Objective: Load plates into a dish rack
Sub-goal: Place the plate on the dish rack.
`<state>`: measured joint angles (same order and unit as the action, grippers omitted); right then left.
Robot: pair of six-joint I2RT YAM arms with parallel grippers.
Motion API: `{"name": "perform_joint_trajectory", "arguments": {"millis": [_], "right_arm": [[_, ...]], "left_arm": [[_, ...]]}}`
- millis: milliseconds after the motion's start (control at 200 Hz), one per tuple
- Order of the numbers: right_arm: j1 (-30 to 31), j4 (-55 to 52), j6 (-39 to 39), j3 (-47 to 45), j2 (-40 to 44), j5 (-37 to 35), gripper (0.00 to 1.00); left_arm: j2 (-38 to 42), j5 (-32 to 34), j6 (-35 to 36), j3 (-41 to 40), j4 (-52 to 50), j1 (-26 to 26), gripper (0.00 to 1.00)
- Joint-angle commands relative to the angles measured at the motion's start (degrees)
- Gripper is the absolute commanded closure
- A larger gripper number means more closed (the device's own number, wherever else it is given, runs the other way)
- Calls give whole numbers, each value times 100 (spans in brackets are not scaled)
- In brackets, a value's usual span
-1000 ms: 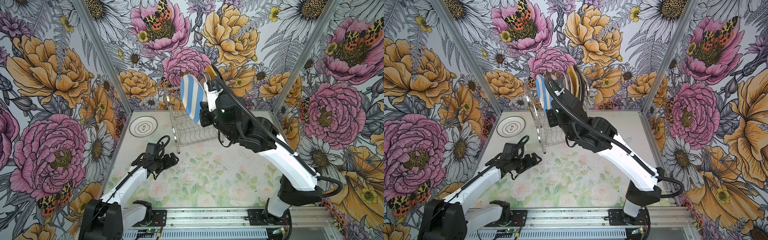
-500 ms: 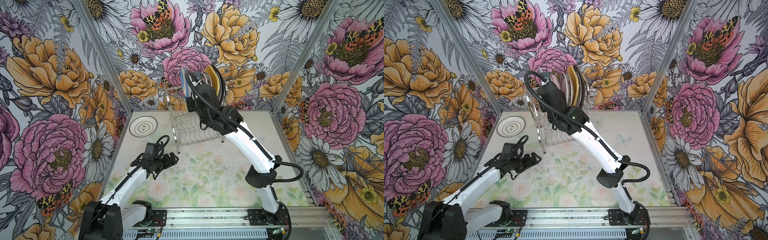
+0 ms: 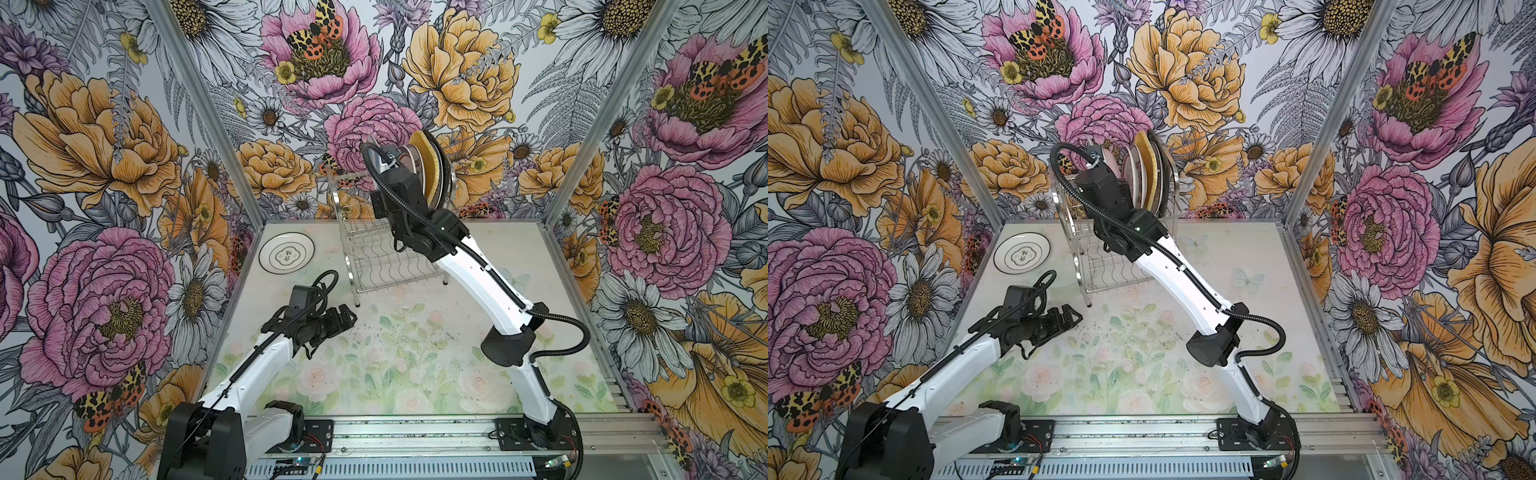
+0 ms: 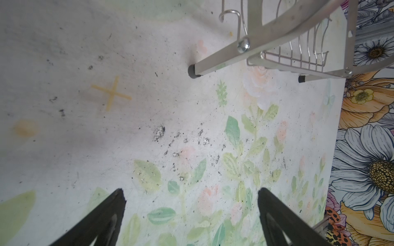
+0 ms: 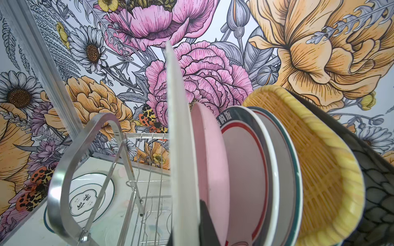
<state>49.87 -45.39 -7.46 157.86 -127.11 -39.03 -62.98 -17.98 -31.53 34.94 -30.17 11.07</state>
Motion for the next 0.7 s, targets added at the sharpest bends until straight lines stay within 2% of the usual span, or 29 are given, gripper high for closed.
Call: {"name": "perform_joint_trajectory", "arguments": {"millis": [0, 691], "right_arm": [[-68, 391, -48, 236, -174, -70, 100], [-222, 390, -292, 32, -474, -121, 100]], "left_arm": [[95, 46, 29, 22, 115, -55, 3], [168, 40, 16, -5, 115, -73, 2]]}}
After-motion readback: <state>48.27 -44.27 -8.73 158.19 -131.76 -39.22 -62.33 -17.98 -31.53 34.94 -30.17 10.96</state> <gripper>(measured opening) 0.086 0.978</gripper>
